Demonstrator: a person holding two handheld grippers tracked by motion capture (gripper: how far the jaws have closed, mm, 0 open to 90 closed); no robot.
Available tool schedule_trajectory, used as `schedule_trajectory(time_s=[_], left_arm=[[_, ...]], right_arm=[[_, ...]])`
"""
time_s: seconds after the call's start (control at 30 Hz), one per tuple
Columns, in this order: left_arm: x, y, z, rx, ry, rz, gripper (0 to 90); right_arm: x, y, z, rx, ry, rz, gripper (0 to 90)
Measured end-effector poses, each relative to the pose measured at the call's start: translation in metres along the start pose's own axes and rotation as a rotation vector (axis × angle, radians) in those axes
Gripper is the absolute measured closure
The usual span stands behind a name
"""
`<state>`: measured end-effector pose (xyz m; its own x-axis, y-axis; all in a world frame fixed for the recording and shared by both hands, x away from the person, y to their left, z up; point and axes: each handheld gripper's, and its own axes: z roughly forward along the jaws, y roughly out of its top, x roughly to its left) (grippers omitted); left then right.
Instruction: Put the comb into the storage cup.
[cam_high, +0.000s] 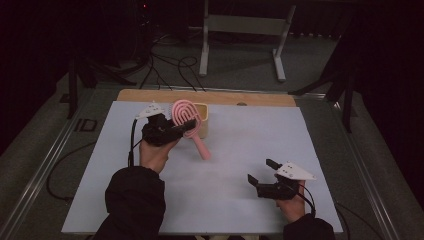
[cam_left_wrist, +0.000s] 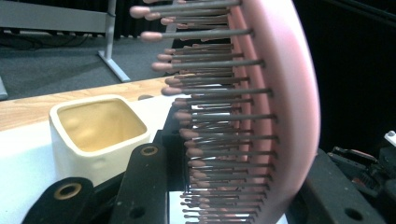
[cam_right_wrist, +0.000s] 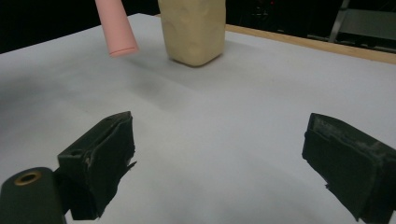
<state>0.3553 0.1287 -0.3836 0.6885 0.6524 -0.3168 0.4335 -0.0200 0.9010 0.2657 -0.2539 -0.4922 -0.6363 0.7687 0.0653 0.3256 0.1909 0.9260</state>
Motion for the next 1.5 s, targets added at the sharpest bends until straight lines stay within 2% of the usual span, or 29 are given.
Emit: schedule_trajectory(time_s=[0.6,1.5], left_arm=[[0.006,0.012,-0.003,-0.015,0.004,0.015,64.0],[0.014,0.025,-0.003,-0.030,0.011,0.003,64.0]], right_arm=[[0.001,0.000,0.000,0.003,0.015,-0.001,10.1],[0.001,-0.001,0.001,0.010,0.022,0.005,10.4]])
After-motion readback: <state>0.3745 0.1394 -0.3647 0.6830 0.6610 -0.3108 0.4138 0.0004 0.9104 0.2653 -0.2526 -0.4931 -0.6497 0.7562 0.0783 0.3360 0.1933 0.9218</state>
